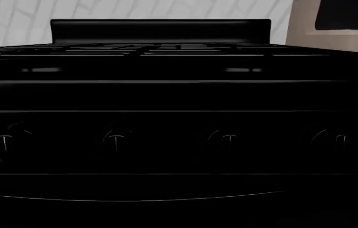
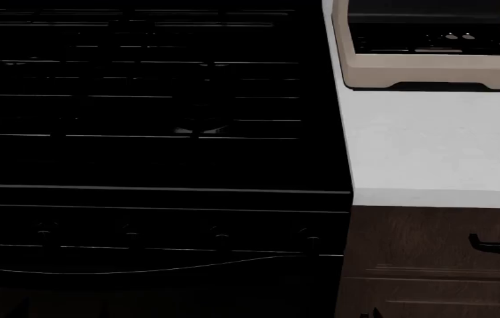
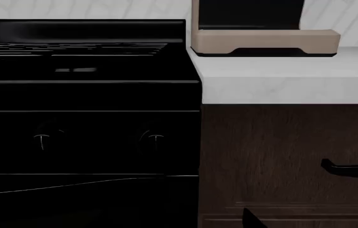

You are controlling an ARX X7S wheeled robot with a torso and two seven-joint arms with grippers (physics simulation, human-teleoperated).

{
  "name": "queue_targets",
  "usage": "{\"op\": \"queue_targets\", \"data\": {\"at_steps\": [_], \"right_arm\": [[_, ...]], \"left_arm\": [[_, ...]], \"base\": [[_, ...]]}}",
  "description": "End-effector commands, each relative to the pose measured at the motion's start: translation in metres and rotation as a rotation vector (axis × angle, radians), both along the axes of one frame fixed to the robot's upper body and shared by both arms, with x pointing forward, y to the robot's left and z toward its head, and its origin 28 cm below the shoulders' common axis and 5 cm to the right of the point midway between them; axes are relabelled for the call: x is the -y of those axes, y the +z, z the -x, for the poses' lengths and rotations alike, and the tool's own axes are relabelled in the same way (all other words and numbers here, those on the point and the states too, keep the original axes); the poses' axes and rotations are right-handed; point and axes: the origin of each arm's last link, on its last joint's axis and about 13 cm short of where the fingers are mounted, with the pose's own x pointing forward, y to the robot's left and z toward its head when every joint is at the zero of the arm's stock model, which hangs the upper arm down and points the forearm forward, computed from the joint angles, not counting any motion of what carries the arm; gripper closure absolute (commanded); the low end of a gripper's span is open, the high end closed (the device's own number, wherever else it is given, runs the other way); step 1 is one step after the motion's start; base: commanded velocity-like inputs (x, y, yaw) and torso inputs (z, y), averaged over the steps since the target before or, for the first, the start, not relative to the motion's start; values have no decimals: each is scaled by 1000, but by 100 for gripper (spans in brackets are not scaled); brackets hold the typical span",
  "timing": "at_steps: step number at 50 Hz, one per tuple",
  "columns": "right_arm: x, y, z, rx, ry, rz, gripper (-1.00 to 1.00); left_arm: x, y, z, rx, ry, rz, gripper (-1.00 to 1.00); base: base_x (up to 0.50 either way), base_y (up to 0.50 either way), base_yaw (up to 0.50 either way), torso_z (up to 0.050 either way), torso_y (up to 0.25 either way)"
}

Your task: Press the start button on the microwave

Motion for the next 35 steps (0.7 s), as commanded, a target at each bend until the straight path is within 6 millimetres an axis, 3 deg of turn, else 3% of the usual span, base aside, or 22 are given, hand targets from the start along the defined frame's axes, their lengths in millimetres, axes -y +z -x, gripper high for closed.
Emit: {"op": "queue_targets", "data": {"at_steps": [1,19,30,35], "right_arm": [[0,0,0,0,0,0,-100],[0,2,0,0,-2,-16,-100],[-1,59,6,139,19,23,-100],[1,85,-2,170,46,50,-100]], "left_arm": [[0,-1,0,0,0,0,-100],[-1,6,5,4,1,12,-100],[-3,69,11,10,26,37,-100],[-6,92,-4,39,5,-10,-100]], "base": [[0,0,0,0,0],[0,0,0,0,0],[0,0,0,0,0],[0,0,0,0,0]]}}
